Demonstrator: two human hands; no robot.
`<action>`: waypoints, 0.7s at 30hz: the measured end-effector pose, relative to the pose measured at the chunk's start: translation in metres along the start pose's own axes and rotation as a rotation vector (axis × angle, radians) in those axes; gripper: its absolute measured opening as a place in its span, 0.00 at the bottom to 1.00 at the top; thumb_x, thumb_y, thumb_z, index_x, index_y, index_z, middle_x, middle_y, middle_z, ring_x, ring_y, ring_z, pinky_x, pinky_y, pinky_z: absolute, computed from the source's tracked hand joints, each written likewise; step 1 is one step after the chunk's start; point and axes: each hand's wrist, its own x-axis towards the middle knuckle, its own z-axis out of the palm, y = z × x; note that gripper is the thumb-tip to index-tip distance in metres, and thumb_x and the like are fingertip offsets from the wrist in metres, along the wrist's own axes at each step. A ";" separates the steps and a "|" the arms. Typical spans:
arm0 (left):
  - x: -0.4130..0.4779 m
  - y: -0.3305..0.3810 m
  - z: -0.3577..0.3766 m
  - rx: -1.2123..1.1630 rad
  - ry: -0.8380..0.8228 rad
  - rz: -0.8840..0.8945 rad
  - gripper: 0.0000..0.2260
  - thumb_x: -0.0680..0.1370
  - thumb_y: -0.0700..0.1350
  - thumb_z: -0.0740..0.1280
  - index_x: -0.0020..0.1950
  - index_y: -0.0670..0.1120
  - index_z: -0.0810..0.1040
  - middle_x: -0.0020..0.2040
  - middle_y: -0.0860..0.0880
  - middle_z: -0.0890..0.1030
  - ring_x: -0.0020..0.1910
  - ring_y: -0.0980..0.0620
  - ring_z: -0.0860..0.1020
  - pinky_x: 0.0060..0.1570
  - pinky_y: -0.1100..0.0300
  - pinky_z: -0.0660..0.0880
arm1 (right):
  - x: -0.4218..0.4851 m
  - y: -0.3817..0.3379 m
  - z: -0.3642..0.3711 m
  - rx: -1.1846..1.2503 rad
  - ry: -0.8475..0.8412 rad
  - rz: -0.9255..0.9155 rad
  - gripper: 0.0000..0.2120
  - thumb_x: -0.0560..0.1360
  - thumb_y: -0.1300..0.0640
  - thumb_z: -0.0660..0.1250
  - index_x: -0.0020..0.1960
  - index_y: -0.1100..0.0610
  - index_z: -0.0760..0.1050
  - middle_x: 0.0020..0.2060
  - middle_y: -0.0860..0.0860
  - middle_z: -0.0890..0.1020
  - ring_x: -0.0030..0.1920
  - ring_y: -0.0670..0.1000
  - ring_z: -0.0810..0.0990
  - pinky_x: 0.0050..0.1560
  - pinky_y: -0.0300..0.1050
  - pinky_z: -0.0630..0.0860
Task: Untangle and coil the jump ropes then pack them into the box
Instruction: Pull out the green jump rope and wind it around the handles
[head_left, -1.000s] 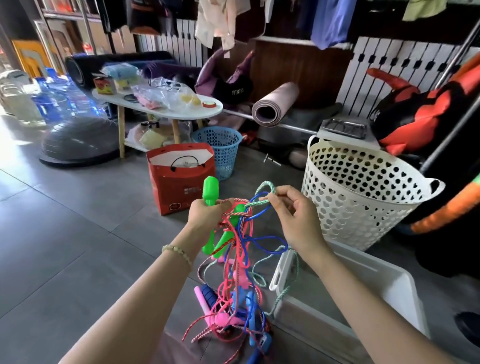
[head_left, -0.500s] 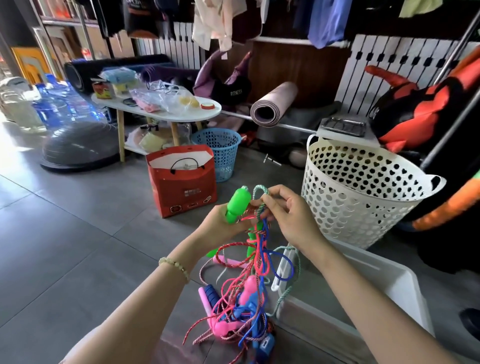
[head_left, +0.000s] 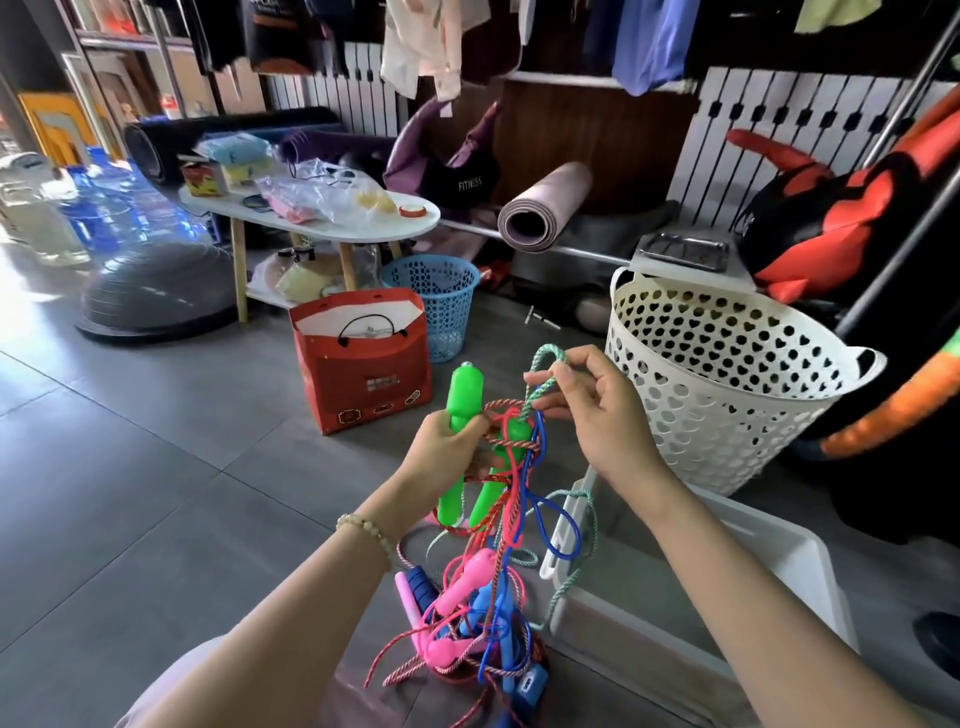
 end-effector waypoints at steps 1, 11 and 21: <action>0.000 0.001 -0.001 -0.038 -0.011 -0.015 0.09 0.81 0.42 0.62 0.42 0.41 0.74 0.27 0.46 0.77 0.20 0.57 0.74 0.23 0.66 0.73 | 0.000 -0.001 0.000 0.025 0.002 0.008 0.07 0.80 0.61 0.58 0.44 0.54 0.70 0.45 0.53 0.84 0.36 0.48 0.82 0.40 0.38 0.79; -0.014 0.007 0.000 -0.123 -0.289 -0.186 0.13 0.79 0.55 0.63 0.48 0.44 0.76 0.34 0.48 0.81 0.27 0.54 0.79 0.25 0.65 0.73 | -0.007 -0.004 0.000 0.147 -0.052 -0.008 0.06 0.81 0.62 0.56 0.45 0.59 0.69 0.47 0.54 0.84 0.36 0.47 0.82 0.41 0.36 0.78; -0.012 0.014 0.008 -0.249 -0.144 -0.101 0.13 0.81 0.49 0.61 0.54 0.38 0.71 0.47 0.43 0.80 0.31 0.45 0.83 0.33 0.56 0.82 | -0.001 -0.003 -0.009 -0.010 -0.062 0.021 0.04 0.78 0.59 0.64 0.43 0.57 0.73 0.39 0.50 0.83 0.34 0.44 0.78 0.40 0.39 0.76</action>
